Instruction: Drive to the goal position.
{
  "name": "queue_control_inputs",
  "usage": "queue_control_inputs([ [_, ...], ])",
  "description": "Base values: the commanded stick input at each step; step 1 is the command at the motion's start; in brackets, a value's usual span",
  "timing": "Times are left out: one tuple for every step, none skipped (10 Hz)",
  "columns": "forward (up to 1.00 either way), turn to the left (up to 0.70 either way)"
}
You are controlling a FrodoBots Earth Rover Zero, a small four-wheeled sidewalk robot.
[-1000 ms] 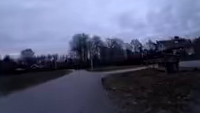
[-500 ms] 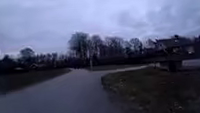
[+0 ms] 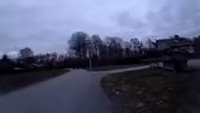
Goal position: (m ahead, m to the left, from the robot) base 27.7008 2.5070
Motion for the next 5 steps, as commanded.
queue_control_inputs([
  [0.7,0.35],
  [0.7,0.35],
  [0.7,0.17],
  [0.7,0.0],
  [0.7,0.0],
])
